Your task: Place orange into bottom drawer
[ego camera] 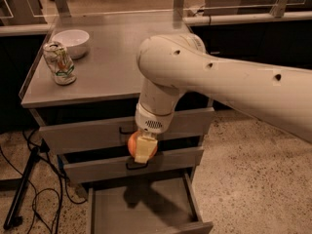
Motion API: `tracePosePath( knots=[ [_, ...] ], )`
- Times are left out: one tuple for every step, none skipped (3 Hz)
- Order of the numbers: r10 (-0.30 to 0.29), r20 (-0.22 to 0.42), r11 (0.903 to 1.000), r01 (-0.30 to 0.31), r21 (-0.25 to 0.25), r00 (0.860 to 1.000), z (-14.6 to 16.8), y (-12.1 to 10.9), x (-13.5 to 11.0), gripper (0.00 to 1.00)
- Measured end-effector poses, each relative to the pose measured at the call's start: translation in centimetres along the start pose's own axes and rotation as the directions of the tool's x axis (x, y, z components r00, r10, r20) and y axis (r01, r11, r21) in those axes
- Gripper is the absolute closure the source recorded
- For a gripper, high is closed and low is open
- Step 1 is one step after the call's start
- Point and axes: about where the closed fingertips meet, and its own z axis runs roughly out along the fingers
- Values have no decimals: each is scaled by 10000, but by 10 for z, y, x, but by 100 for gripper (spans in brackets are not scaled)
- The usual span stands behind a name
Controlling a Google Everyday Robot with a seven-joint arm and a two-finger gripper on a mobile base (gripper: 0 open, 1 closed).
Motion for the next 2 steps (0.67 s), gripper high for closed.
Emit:
tracePosePath(
  knots=[
    [217, -77, 9958, -223, -890, 9997, 50, 23, 7, 100],
    [244, -118, 9784, -263, -2053, 9996, 114, 51, 13, 100]
  ],
)
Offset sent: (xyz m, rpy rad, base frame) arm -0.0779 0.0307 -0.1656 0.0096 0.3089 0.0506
